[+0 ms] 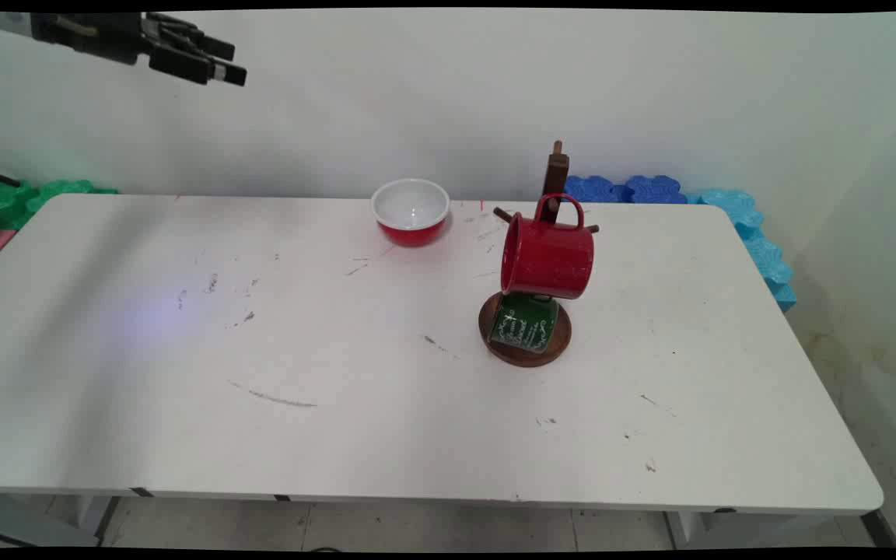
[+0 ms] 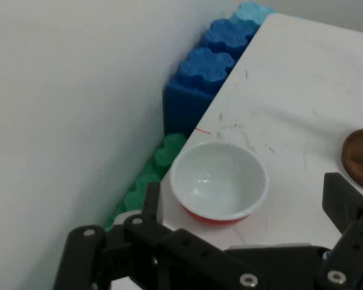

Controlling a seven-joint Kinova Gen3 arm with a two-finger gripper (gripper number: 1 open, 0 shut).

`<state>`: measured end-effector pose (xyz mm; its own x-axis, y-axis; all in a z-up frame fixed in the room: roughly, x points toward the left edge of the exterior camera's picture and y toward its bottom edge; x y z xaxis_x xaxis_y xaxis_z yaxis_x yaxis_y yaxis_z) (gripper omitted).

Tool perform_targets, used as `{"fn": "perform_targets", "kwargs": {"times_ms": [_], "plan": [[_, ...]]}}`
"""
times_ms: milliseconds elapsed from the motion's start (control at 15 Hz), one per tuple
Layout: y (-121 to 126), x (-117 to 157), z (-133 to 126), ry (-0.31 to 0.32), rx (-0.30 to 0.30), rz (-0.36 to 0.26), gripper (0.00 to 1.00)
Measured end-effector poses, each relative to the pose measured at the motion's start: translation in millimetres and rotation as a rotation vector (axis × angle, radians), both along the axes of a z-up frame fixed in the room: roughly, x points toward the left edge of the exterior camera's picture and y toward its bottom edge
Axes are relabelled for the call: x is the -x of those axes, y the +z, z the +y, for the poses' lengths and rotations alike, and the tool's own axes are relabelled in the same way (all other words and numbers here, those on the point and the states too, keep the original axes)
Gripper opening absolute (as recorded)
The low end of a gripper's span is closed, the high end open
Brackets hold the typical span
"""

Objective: Pick up the red mug from the rack

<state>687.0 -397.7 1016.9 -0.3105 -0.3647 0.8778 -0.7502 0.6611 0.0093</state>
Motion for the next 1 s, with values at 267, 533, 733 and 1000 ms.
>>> {"fn": "perform_targets", "kwargs": {"times_ms": [267,533,733,1000], "plan": [[-11,8,2,-0.024,-0.027,-0.002,1.00],[-22,19,2,-0.047,-0.054,0.003,1.00],[-29,27,3,-0.065,-0.070,0.008,1.00],[-41,45,4,-0.091,-0.095,0.023,1.00]]}}
